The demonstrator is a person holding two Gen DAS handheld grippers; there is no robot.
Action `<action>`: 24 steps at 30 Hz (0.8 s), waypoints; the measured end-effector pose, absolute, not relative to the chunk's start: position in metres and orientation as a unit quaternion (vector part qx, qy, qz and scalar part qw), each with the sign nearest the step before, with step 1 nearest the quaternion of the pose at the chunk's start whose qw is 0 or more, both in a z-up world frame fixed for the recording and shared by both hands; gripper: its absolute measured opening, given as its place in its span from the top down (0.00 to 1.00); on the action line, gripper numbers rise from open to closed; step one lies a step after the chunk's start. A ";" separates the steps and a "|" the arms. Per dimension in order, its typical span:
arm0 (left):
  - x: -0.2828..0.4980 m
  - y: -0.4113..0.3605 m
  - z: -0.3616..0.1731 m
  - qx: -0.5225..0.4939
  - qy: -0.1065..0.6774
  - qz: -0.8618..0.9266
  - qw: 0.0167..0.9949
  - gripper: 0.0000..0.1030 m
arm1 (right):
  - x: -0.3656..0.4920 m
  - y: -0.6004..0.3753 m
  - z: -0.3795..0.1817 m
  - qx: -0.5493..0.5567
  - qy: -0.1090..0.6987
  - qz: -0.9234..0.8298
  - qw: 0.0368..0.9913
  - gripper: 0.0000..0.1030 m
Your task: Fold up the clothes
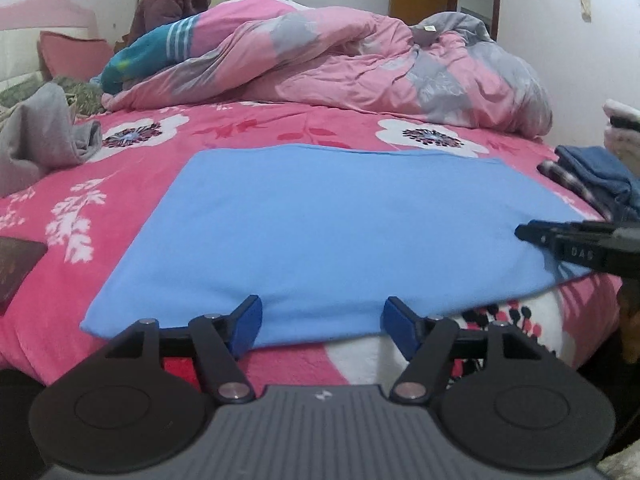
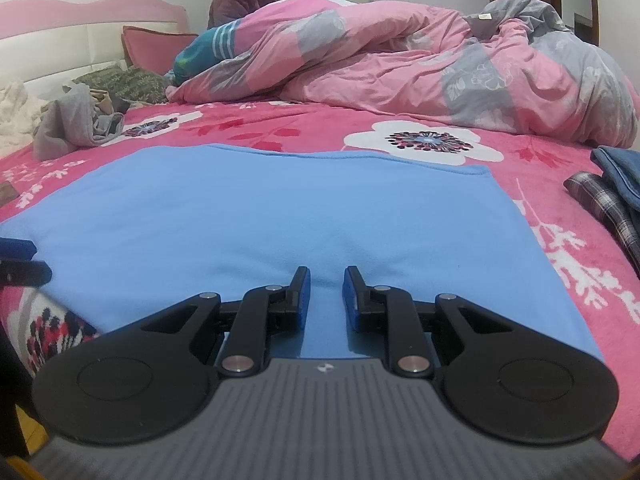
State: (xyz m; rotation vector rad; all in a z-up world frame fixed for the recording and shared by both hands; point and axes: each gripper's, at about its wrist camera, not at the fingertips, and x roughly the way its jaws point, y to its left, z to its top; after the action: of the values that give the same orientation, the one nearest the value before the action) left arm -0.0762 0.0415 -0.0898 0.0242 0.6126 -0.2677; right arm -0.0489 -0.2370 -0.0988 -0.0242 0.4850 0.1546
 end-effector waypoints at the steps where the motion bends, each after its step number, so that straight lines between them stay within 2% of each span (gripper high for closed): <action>1: -0.077 0.042 -0.090 0.011 0.301 -0.132 0.945 0.33 | -0.051 -0.237 -0.097 -0.014 0.240 0.077 0.968 0.83; 7: -0.076 0.045 -0.089 0.002 0.302 -0.136 0.944 0.31 | -0.091 -0.257 -0.092 -0.011 0.230 0.093 0.969 0.69; 8: -0.076 0.046 -0.089 0.001 0.302 -0.137 0.943 0.31 | -0.100 -0.262 -0.091 -0.014 0.235 0.093 0.967 0.65; 9: -0.076 0.046 -0.088 0.001 0.302 -0.138 0.943 0.31 | -0.106 -0.264 -0.090 -0.020 0.241 0.088 0.966 0.58; 15: -0.076 0.048 -0.088 0.001 0.302 -0.140 0.943 0.30 | -0.135 -0.277 -0.077 -0.049 0.260 0.044 0.963 0.57; 18: -0.075 0.048 -0.087 0.001 0.304 -0.140 0.942 0.30 | -0.126 -0.287 -0.067 -0.025 0.235 0.030 0.971 0.57; 24: -0.074 0.048 -0.087 0.001 0.306 -0.140 0.942 0.30 | -0.100 -0.307 -0.088 -0.001 0.281 0.011 0.960 0.59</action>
State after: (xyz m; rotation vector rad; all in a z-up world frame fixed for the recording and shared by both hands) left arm -0.0742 0.0475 -0.0867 0.0026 0.6243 -0.2858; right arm -0.1000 -0.3067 -0.0879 -0.0017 0.5698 0.0230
